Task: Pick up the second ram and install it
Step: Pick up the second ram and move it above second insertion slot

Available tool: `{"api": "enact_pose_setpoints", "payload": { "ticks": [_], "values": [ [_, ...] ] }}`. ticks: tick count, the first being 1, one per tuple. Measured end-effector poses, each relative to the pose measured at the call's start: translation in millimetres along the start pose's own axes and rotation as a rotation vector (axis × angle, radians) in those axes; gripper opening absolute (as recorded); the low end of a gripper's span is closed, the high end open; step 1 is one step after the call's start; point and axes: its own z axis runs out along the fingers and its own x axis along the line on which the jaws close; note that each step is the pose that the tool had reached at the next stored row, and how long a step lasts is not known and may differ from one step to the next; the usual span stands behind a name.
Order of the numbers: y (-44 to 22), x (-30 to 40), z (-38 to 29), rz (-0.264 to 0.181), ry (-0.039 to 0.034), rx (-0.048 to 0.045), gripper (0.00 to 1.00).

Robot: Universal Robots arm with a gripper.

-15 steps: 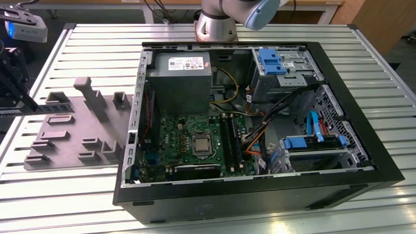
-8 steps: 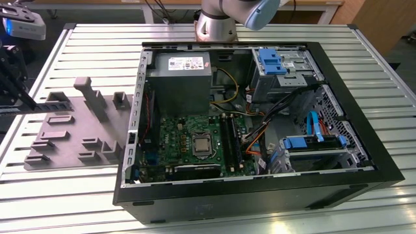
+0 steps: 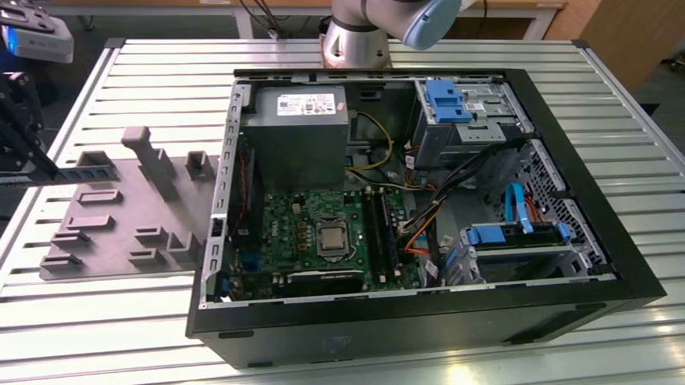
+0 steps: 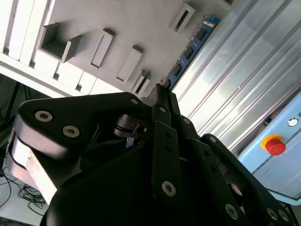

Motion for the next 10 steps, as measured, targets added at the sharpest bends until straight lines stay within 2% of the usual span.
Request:
{"api": "enact_pose_setpoints", "payload": {
  "ticks": [10],
  "values": [
    [0.0, -0.2, -3.8, 0.000, -0.0001, 0.0000, 0.14]
  ]
}}
